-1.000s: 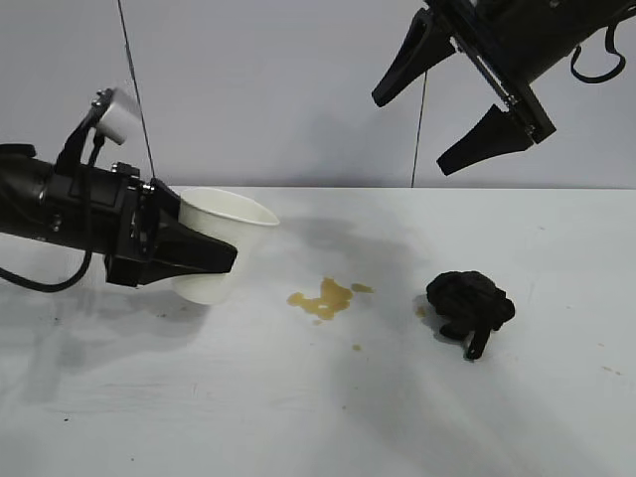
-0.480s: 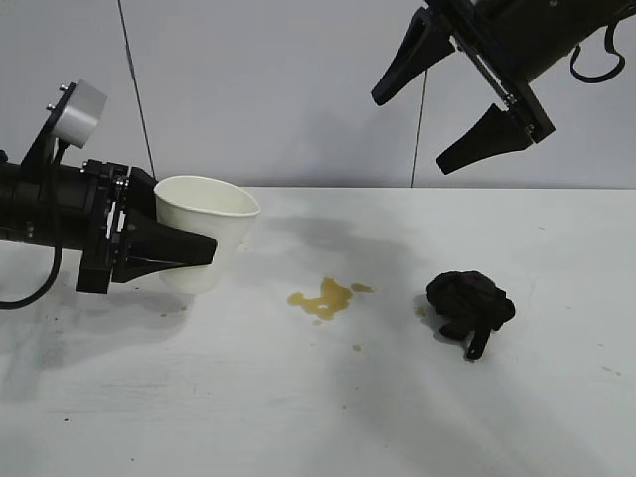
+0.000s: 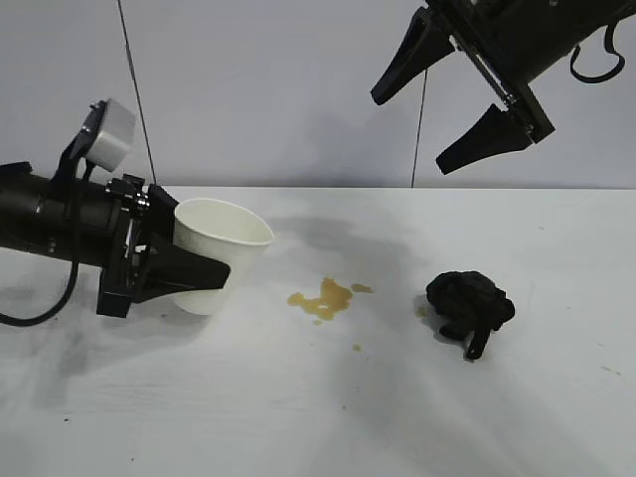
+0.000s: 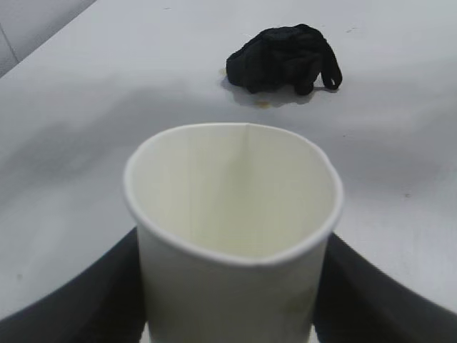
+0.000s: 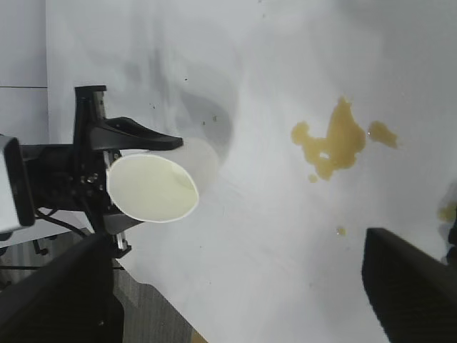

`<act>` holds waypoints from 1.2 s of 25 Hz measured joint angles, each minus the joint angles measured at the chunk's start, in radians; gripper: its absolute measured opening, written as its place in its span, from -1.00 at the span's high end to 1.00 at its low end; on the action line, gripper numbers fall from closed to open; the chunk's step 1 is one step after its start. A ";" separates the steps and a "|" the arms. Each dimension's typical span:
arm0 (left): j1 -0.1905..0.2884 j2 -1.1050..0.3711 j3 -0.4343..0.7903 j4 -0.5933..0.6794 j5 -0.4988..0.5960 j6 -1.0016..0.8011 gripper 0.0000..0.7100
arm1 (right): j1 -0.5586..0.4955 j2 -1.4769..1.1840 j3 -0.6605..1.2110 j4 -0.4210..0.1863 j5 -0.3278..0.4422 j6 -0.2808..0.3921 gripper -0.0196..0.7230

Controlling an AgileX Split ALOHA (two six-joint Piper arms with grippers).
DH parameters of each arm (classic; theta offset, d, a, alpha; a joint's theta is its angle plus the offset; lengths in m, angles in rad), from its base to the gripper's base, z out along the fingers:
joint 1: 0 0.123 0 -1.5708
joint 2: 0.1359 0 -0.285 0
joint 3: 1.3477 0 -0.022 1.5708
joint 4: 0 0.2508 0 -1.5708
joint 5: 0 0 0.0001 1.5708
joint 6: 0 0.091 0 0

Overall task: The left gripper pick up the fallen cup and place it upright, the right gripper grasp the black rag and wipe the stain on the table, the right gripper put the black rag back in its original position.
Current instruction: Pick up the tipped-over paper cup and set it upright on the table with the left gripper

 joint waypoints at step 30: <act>0.048 0.079 -0.080 -0.007 0.049 -0.071 -0.66 | 0.000 0.000 0.000 0.000 0.001 0.000 -0.80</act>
